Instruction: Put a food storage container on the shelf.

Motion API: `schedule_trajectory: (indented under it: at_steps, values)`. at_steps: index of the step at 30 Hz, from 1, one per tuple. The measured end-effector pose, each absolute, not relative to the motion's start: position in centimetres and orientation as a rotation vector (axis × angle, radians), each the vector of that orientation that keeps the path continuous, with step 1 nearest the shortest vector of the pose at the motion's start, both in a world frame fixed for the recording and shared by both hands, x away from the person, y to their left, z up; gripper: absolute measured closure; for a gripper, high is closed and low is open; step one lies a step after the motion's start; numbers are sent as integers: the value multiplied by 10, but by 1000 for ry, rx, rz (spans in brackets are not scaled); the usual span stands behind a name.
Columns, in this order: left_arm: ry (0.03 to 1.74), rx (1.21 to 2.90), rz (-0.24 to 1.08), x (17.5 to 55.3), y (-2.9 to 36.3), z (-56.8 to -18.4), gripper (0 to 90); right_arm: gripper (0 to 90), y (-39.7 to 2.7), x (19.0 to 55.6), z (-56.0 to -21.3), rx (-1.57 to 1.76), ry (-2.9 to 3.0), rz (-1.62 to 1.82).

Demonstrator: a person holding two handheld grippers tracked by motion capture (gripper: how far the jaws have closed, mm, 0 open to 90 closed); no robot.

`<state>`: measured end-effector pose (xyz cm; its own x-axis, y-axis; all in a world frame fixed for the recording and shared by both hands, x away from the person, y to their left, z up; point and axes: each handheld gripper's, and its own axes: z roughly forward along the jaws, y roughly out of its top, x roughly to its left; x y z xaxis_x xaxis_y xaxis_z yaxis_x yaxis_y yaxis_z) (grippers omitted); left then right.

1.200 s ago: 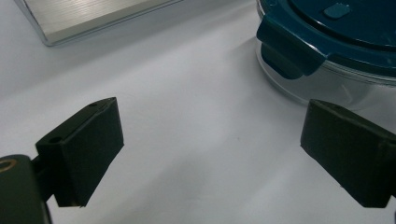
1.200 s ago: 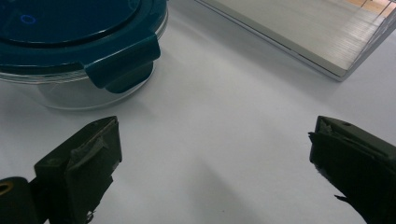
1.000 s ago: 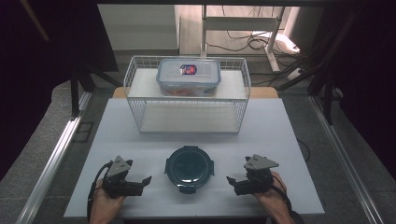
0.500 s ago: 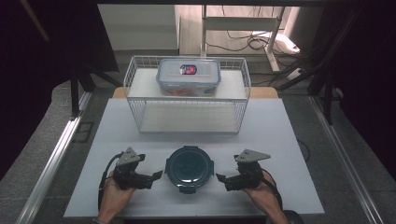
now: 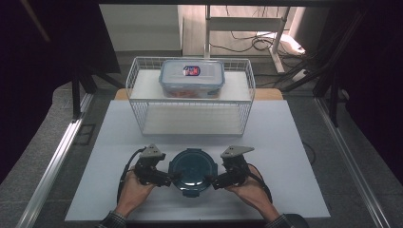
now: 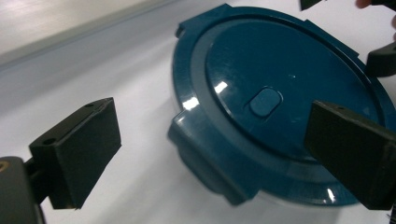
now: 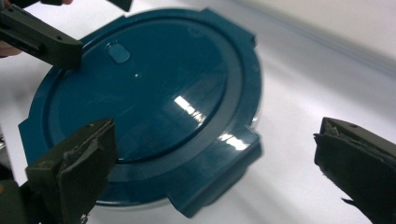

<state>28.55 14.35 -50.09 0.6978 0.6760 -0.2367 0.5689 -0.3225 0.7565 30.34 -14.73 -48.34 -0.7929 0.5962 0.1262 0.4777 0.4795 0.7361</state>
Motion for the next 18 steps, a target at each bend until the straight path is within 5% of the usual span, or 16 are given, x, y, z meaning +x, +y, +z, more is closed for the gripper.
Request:
schedule_trajectory:
  at_steps: [7,18]
  values:
    - [943,1981,-113,291,146,-511,81,50,-147,309,-493,1096,2734,1222]
    - [1020,1908,-255,278,167,-515,273,213,-154,307,-490,1151,2817,1272]
